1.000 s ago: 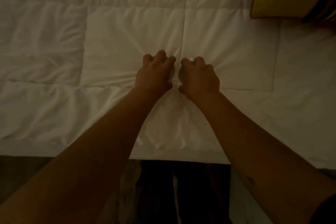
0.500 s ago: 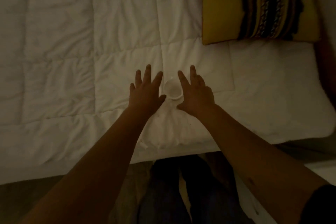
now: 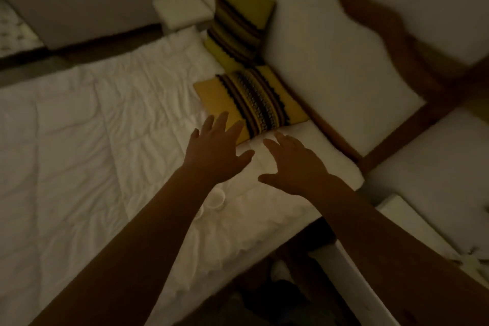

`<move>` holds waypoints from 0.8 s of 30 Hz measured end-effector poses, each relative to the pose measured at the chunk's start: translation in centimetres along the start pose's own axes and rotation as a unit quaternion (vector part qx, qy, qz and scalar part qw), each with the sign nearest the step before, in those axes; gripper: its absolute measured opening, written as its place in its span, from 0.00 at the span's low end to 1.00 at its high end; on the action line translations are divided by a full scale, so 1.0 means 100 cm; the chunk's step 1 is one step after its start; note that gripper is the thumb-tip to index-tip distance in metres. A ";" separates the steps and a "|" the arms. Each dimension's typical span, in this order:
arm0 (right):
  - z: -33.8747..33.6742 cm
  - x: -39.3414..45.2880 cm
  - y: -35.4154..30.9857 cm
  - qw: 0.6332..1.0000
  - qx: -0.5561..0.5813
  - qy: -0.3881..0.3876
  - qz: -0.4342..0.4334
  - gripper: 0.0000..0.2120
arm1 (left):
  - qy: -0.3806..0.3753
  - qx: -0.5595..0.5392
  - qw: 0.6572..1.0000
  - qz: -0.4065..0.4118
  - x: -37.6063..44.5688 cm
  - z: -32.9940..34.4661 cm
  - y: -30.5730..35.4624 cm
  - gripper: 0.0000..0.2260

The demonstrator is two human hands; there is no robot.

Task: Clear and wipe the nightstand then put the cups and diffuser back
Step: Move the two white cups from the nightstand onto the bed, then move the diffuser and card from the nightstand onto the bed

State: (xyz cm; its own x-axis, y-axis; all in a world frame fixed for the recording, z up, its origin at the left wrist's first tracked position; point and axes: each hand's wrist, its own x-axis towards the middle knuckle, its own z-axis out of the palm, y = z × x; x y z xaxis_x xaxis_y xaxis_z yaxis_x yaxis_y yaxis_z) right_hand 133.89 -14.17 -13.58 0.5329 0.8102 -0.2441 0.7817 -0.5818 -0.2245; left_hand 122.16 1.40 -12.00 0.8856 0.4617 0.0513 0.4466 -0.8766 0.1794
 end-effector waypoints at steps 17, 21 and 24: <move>-0.049 -0.257 0.175 0.925 0.075 0.167 0.334 0.38 | -0.049 -0.058 0.944 0.321 0.011 -0.033 0.288 0.31; -0.027 -0.317 0.219 0.891 0.078 0.166 0.415 0.39 | -0.079 -0.056 0.920 0.380 0.002 -0.006 0.358 0.31; -0.011 -0.357 0.248 0.865 0.087 0.160 0.467 0.39 | -0.104 -0.044 0.899 0.424 -0.008 0.020 0.408 0.32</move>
State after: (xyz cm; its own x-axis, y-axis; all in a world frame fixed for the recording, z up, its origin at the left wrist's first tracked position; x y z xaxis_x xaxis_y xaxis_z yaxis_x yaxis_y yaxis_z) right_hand 134.58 -57.45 -9.34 0.9902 -0.0567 -0.1276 -0.0836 -0.9727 -0.2163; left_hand 139.95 -34.97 -6.64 0.9118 -0.4099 0.0234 -0.4032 -0.8833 0.2391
